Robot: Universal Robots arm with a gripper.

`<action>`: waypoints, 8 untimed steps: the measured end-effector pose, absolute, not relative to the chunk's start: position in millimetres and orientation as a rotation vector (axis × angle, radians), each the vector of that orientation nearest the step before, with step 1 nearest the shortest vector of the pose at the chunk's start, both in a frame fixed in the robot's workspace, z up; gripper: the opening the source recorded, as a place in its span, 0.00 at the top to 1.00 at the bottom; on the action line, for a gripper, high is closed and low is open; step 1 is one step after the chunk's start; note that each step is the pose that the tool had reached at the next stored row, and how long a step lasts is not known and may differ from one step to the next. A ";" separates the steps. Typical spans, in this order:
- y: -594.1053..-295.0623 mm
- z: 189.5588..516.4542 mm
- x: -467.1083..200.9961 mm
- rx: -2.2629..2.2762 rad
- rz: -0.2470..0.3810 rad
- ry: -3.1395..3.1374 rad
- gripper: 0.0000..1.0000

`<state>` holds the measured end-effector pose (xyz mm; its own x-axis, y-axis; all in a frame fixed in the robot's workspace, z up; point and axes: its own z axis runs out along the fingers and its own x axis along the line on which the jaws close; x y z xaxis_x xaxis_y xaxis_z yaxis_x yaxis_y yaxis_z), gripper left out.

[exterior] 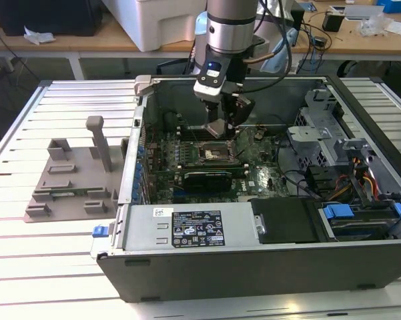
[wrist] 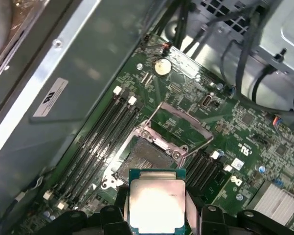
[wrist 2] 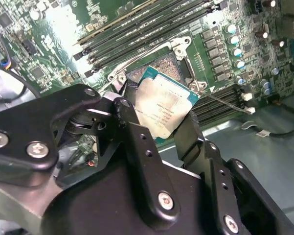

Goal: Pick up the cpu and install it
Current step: 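Place the cpu into insertion slot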

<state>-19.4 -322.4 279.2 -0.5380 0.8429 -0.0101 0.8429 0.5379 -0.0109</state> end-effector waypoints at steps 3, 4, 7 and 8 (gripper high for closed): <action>-322.4 279.2 -19.4 1.573 -0.024 2.715 0.45; -322.4 279.2 -19.4 1.597 -0.025 2.701 0.45; -322.4 279.2 -19.4 1.646 -0.025 2.672 0.45; -322.4 279.2 -19.4 1.657 -0.025 2.665 0.45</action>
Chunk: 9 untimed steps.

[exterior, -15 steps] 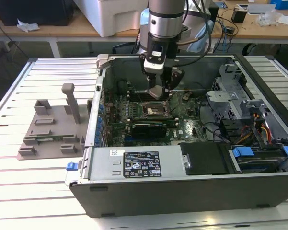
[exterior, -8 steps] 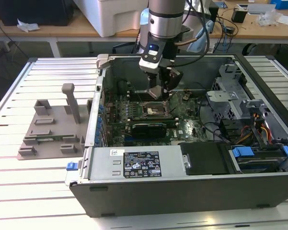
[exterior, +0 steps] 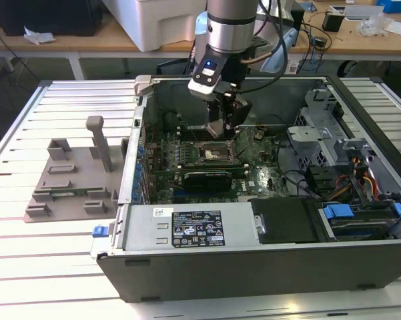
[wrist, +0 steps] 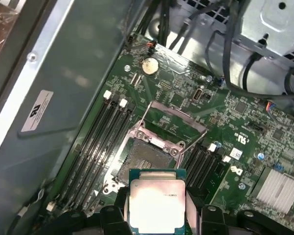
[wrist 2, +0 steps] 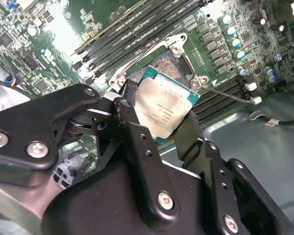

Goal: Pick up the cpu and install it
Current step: 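Place the cpu into insertion slot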

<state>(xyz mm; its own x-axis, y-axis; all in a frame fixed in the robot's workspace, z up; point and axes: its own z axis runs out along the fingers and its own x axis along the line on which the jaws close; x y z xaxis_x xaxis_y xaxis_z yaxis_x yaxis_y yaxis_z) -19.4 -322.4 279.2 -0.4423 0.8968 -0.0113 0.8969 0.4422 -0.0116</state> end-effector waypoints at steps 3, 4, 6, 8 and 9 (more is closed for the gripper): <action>-322.4 279.1 -19.4 1.706 -0.025 2.634 0.45; -322.4 279.1 -19.3 1.725 -0.026 2.621 0.45; -322.3 278.9 -19.3 1.769 -0.027 2.591 0.45; -322.4 278.8 -19.3 1.810 -0.030 2.562 0.45; -322.4 278.8 -19.3 1.828 -0.031 2.549 0.45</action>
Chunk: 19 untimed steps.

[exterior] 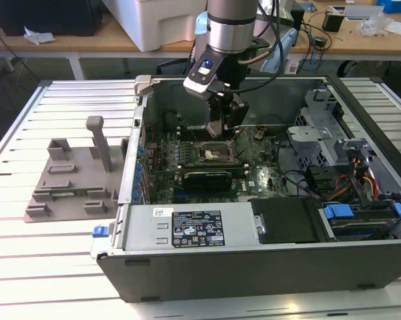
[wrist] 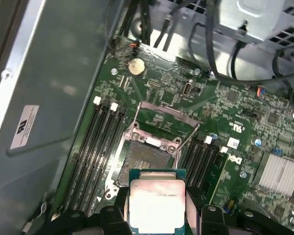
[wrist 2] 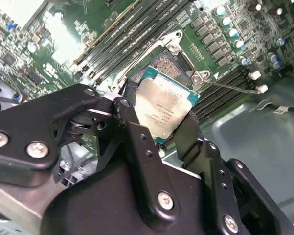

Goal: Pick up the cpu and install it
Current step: 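Place the cpu into insertion slot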

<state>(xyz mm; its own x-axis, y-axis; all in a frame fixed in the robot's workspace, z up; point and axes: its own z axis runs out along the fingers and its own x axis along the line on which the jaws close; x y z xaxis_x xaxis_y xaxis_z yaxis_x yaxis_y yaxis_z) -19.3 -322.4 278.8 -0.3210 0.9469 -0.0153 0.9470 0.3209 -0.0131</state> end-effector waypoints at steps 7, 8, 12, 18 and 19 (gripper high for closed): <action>-322.4 278.3 -19.3 1.984 -0.041 2.425 0.45; -322.4 278.2 -19.3 2.000 -0.042 2.412 0.45; -322.4 277.8 -19.3 2.067 -0.052 2.348 0.45; -322.4 277.7 -19.3 2.107 -0.063 2.304 0.45; -322.4 277.7 -19.4 2.108 -0.063 2.304 0.45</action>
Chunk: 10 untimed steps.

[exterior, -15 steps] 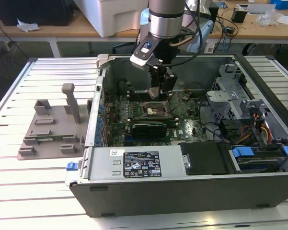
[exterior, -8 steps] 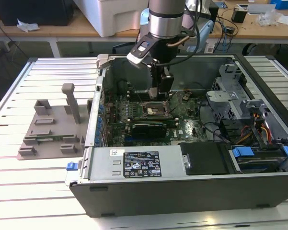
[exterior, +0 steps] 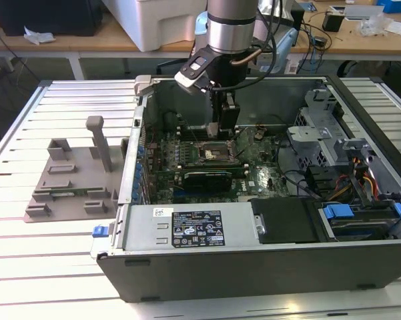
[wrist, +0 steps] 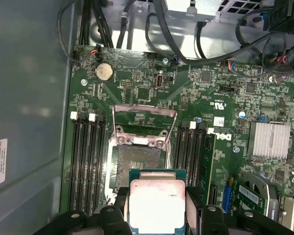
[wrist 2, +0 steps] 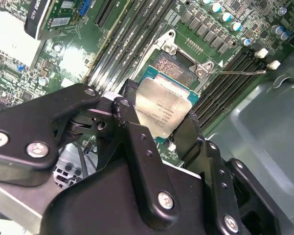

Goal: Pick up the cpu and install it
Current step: 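Place the cpu into insertion slot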

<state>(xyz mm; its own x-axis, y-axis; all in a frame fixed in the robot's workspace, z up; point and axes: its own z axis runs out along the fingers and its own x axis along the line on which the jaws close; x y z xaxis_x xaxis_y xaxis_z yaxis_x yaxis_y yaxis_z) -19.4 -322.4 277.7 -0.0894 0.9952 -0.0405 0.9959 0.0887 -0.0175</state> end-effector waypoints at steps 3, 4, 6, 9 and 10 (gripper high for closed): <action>-322.3 277.5 -19.3 2.108 -0.063 2.304 0.45; -322.3 276.9 -19.3 2.108 -0.062 2.304 0.45; -322.3 271.8 -19.3 2.110 -0.064 2.304 0.45; -322.0 261.7 -19.0 2.110 -0.065 2.304 0.45; -321.7 258.2 -18.8 2.111 -0.065 2.304 0.45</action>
